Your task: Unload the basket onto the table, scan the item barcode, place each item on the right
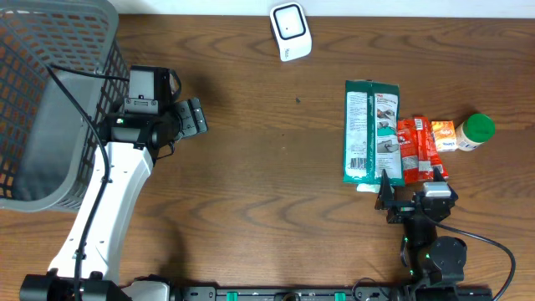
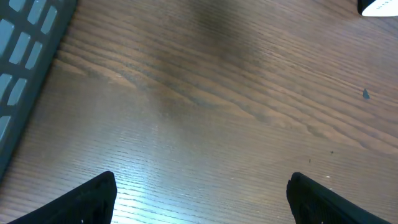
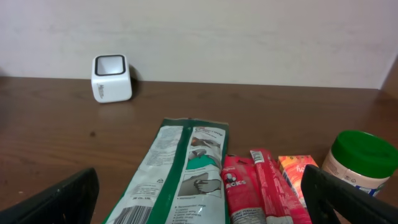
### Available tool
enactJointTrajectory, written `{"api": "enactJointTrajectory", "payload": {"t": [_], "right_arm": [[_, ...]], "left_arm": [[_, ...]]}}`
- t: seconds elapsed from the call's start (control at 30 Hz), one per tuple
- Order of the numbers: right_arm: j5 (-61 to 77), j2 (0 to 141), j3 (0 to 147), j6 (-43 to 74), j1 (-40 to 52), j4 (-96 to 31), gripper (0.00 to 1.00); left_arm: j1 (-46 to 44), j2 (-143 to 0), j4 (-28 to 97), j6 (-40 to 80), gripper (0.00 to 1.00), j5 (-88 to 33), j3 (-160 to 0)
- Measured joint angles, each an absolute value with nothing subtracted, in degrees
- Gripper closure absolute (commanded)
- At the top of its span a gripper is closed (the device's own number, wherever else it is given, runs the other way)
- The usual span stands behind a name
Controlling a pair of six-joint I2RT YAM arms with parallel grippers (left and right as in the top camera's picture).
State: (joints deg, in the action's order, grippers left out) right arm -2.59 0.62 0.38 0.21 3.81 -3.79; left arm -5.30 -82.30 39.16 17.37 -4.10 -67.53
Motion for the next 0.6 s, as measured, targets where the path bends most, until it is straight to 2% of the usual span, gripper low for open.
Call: {"api": "enactJointTrajectory", "payload": {"t": [0.6], "right_arm": [[-2.59,0.62,0.38,0.19,3.81,-3.79,0.01]], "left_arm": [[-5.3,-80.95,39.68,17.37,0.12,-4.1,-67.53]]}}
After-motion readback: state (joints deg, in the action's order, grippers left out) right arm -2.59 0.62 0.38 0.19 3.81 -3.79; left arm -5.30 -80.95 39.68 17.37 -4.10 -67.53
